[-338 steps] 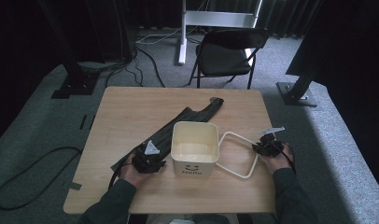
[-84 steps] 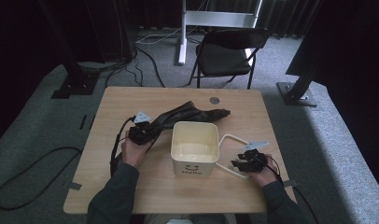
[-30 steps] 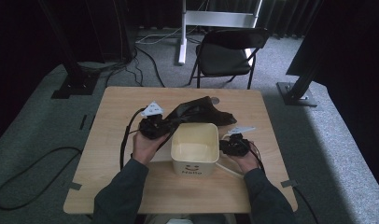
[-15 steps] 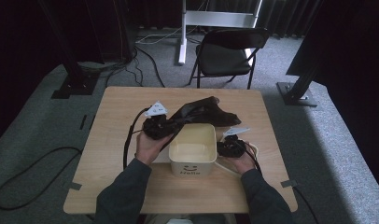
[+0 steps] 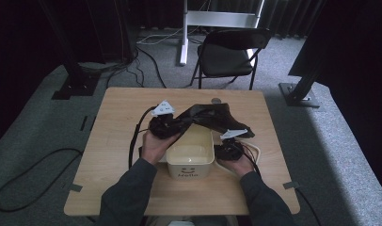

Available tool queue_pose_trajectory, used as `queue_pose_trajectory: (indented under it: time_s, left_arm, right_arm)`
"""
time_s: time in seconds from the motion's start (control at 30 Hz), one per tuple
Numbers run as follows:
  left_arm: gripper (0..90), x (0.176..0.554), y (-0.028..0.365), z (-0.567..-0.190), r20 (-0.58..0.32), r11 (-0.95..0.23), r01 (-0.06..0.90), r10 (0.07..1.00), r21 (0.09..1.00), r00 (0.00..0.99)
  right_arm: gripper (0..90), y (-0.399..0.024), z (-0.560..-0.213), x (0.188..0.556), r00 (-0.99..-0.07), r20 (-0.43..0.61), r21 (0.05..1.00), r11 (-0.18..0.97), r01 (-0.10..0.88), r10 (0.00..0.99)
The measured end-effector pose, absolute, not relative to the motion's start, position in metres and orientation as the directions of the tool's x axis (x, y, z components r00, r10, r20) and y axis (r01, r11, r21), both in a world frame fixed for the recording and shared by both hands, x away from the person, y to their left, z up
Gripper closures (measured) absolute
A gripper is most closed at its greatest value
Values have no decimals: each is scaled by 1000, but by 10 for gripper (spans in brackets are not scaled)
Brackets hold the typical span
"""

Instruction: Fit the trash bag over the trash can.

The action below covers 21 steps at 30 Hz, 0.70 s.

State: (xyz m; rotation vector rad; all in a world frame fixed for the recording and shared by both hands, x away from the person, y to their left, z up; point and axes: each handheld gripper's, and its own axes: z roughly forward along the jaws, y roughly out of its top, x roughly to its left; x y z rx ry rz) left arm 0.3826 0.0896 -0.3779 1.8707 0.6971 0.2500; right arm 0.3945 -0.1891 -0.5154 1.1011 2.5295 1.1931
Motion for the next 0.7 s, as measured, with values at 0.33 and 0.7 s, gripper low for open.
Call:
queue_pose_trajectory:
  time_s: [0.33, 0.7]
  left_arm:
    - [895, 388, 79, -372, -163, -247, 347, 552, 905, 818]
    - [895, 394, 60, -370, -169, -251, 349, 541, 903, 824]
  right_arm:
    - [659, -184, -514, 391, -743, 180, 709, 438, 552, 645]
    - [653, -196, -511, 383, -747, 147, 700, 465, 541, 648]
